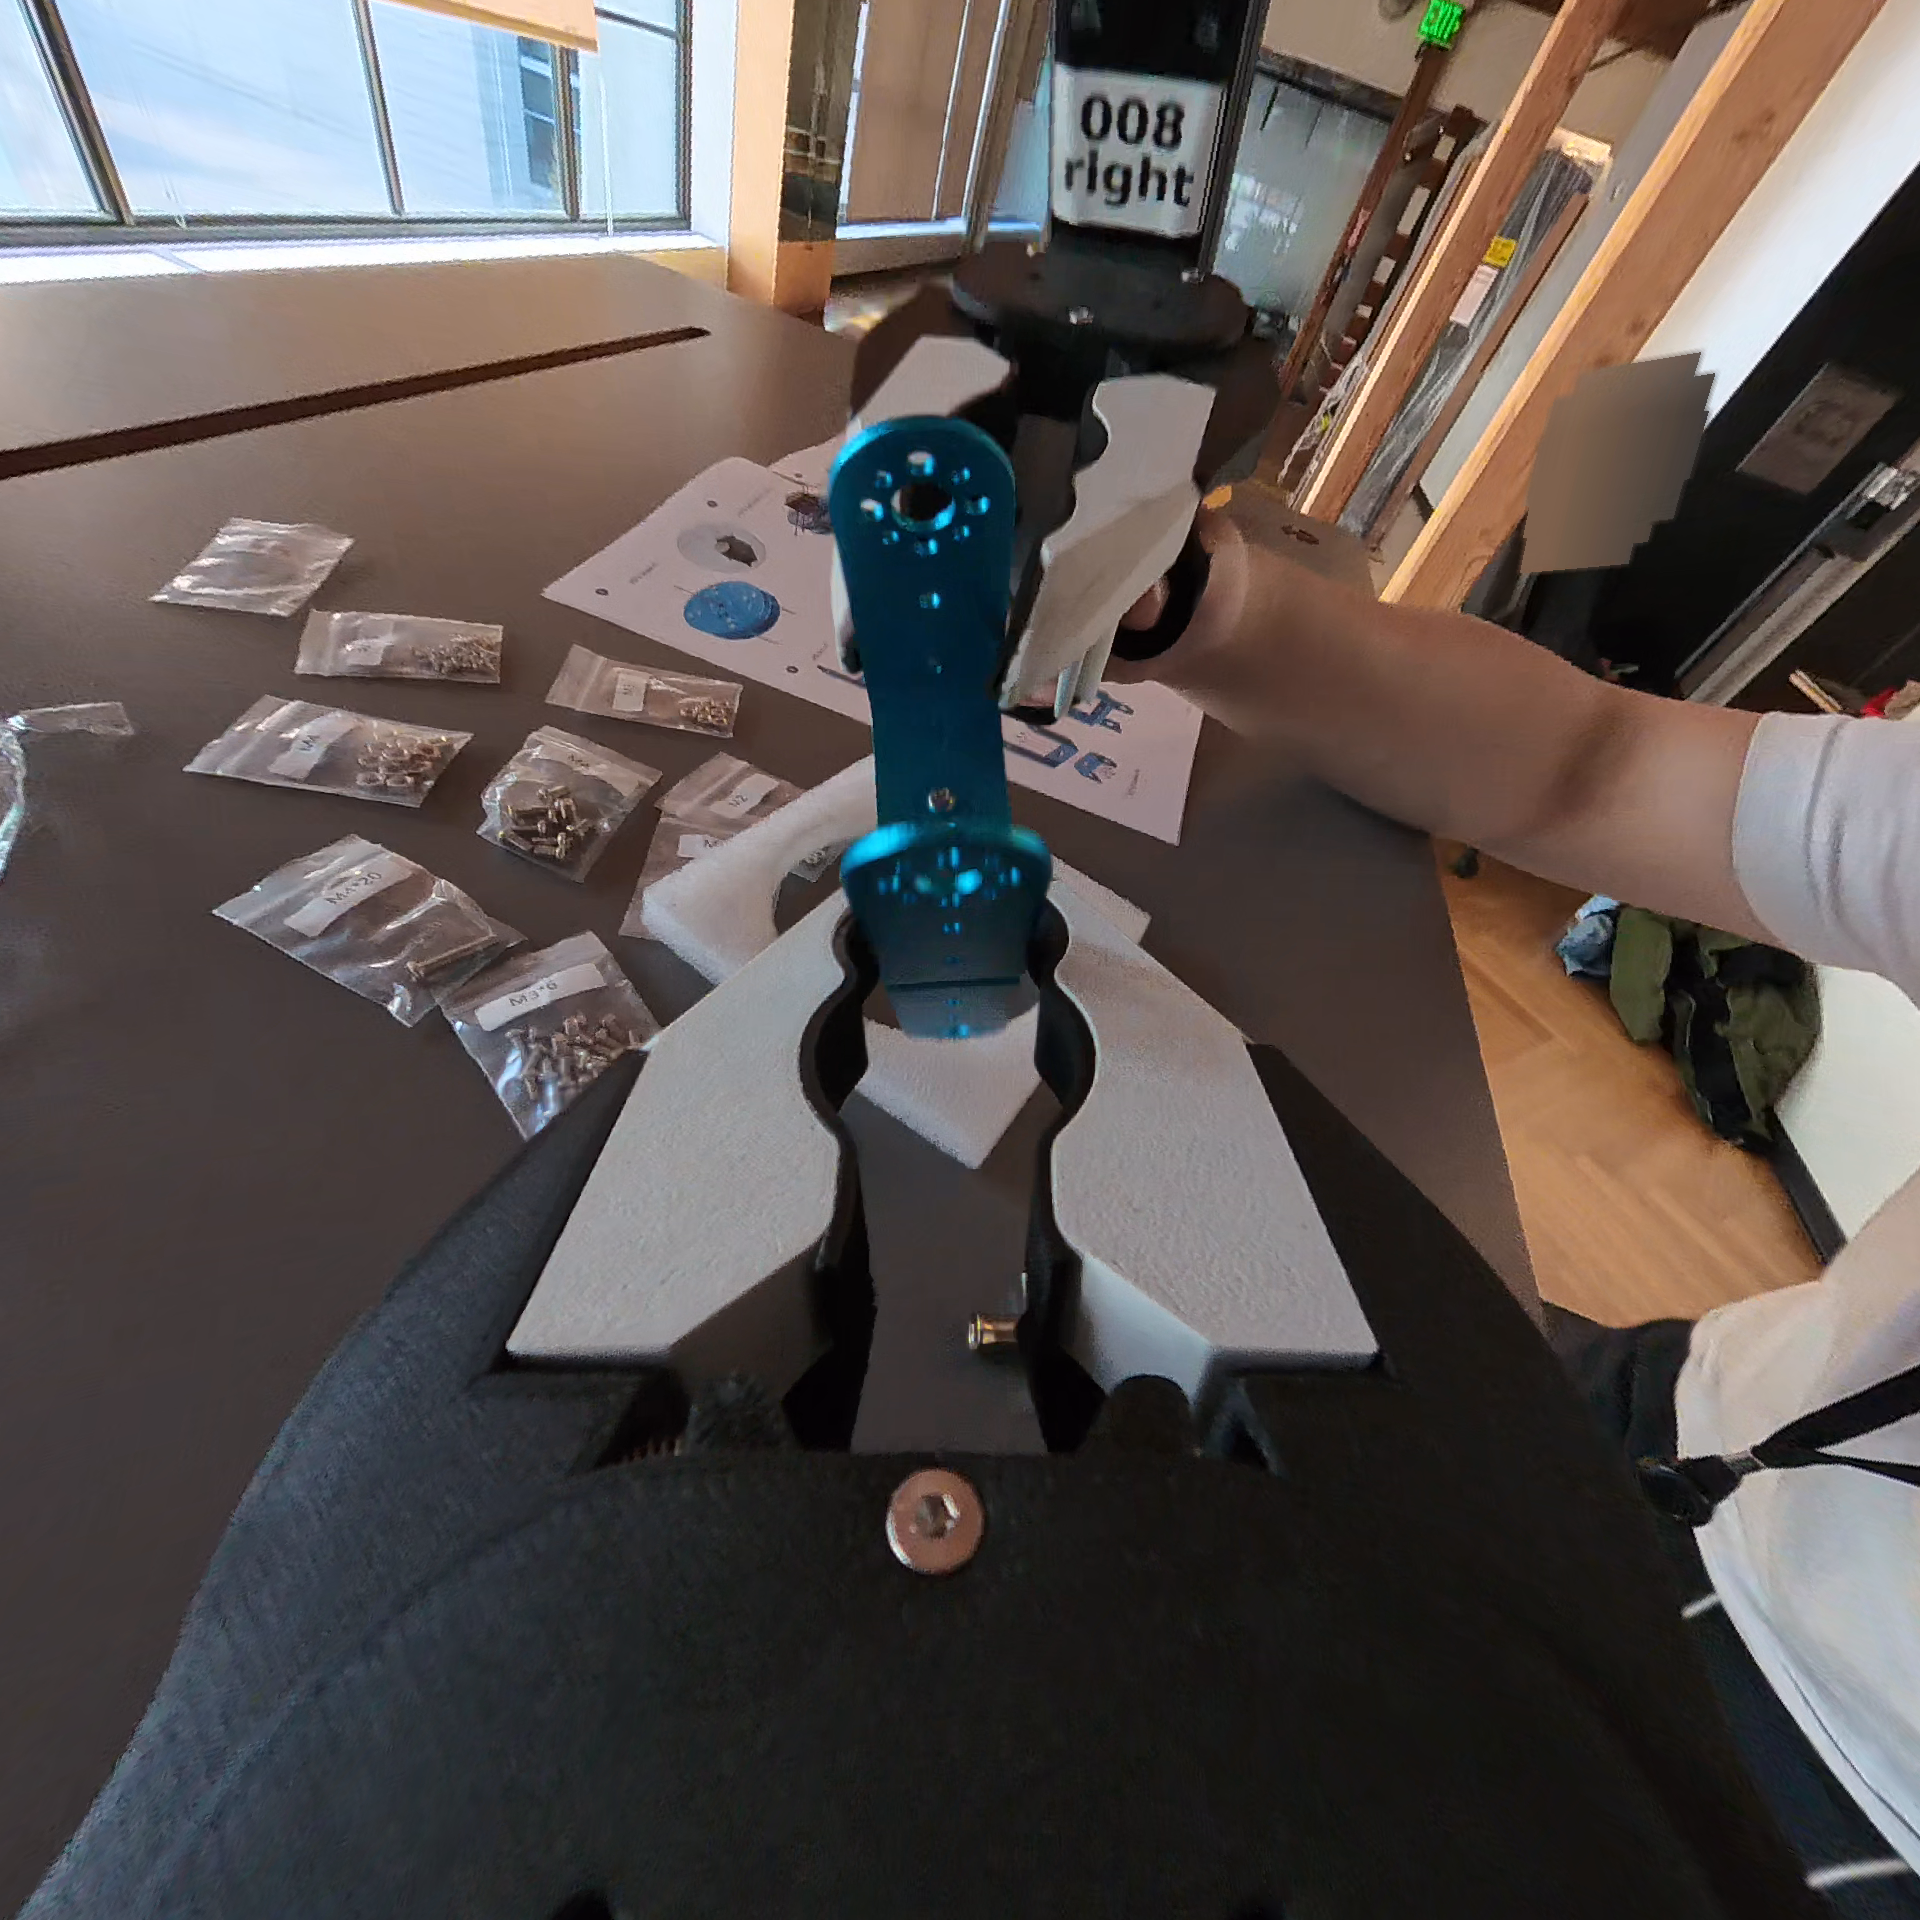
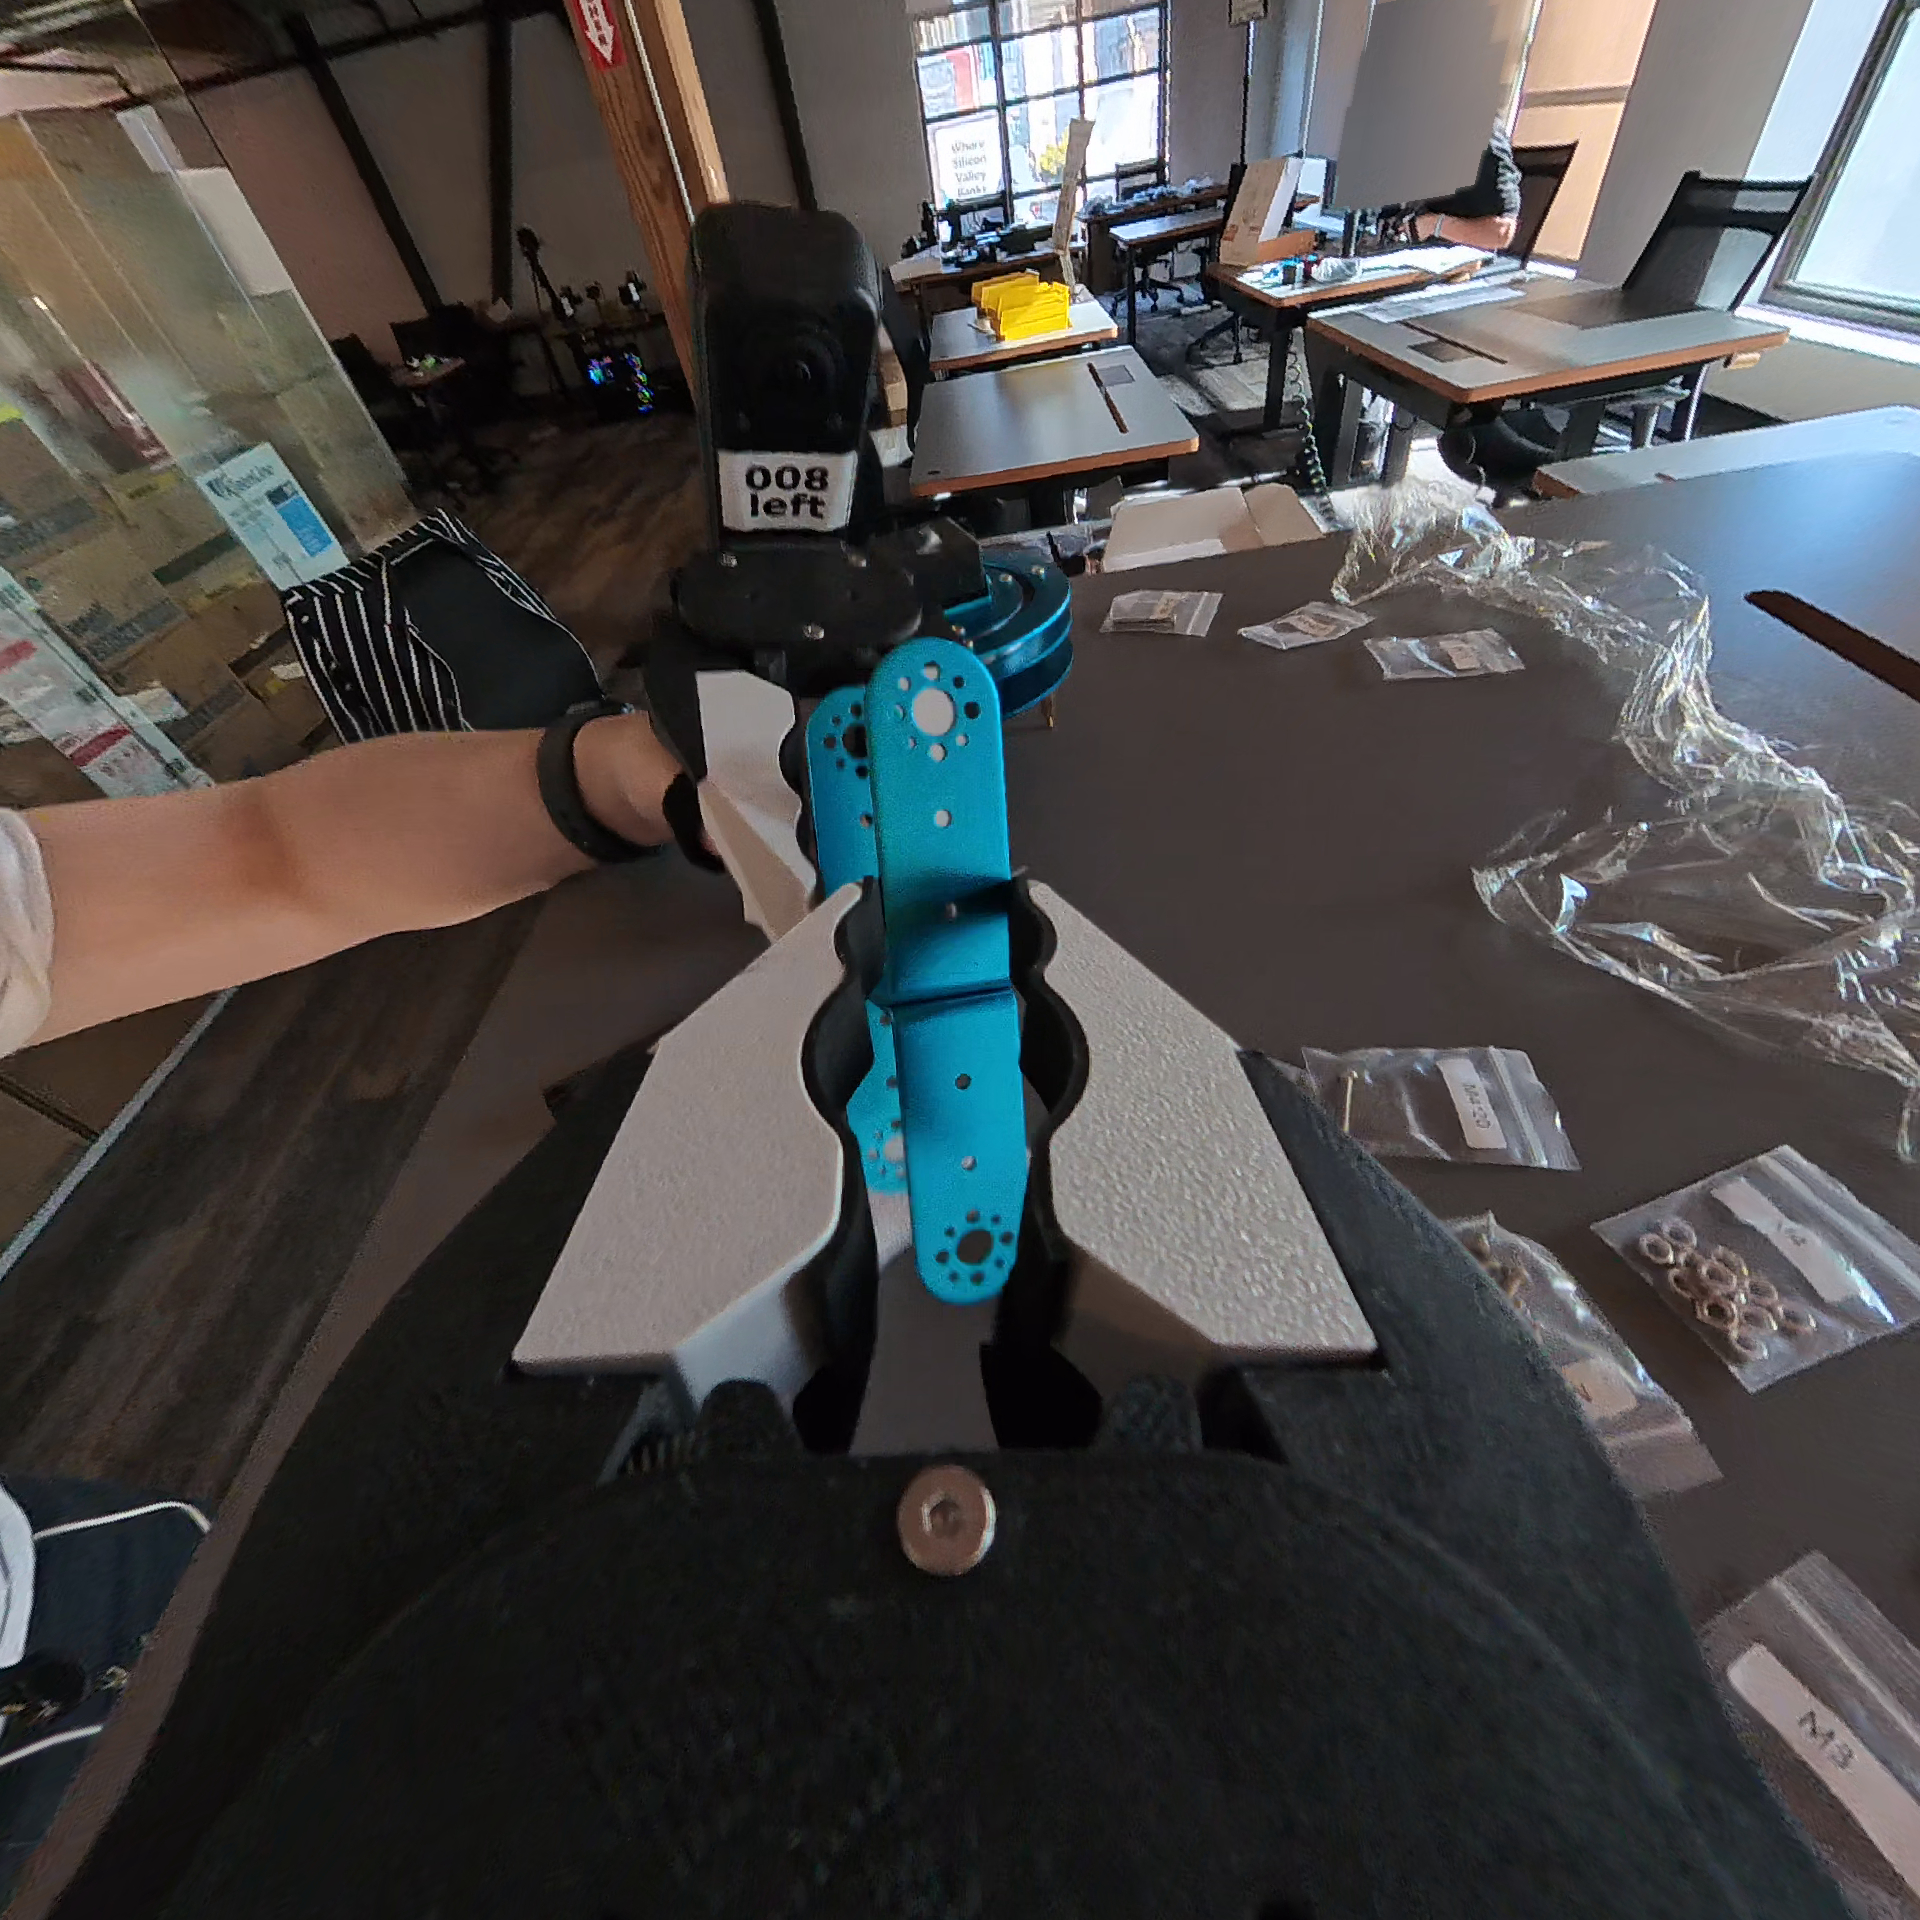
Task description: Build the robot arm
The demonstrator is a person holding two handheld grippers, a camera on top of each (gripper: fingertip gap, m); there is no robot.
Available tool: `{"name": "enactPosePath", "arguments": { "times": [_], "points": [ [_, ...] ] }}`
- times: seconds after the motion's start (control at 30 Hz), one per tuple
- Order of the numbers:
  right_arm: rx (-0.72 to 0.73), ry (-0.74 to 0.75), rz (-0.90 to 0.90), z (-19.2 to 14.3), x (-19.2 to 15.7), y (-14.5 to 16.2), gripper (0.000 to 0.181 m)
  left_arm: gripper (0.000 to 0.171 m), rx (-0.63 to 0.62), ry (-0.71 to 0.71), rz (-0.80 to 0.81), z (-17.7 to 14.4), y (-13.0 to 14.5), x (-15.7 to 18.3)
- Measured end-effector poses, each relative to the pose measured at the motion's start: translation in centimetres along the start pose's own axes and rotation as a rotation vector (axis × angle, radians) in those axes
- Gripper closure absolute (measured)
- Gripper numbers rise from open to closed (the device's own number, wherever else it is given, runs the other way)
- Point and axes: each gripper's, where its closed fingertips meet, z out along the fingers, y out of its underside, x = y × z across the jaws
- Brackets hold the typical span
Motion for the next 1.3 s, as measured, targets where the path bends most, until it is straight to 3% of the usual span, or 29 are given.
{"name": "enactPosePath", "arguments": {
  "times": [0.13,0.2,0.43,0.6,0.87,0.97,1.17,1.3],
  "points": [
    [-0.058,0.027,-0.022,-0.2,0.4,2.1,0.158,0.146,0.074,0.055,-0.002,-0.7,-1.4,0.0],
    [-0.073,0.04,-0.027,-0.1,0.8,2.7,0.159,0.146,0.049,0.075,0.006,-0.5,-1.3,-0.1],
    [-0.055,0.069,-0.042,-1.3,1.5,1.7,0.159,0.148,0.018,0.147,0.043,0.5,-2.4,-0.1],
    [-0.145,0.102,-0.081,-1.2,1.6,3.6,0.159,0.148,0.013,0.165,0.064,1.1,-0.9,-0.2],
    [-0.177,0.098,-0.106,-0.6,0.9,3.9,0.159,0.147,-0.007,0.208,0.043,0.6,0.4,0.5],
    [-0.192,0.105,-0.17,-0.1,0.2,3.8,0.159,0.132,-0.006,0.183,0.053,0.6,0.5,0.5],
    [-0.198,0.162,-0.259,-0.3,0.0,3.8,0.16,0.128,-0.022,0.132,0.091,0.4,0.4,0.4],
    [-0.213,0.201,-0.3,-1.0,0.6,3.9,0.168,0.138,-0.083,0.11,0.116,0.2,1.3,0.5]
  ]
}}
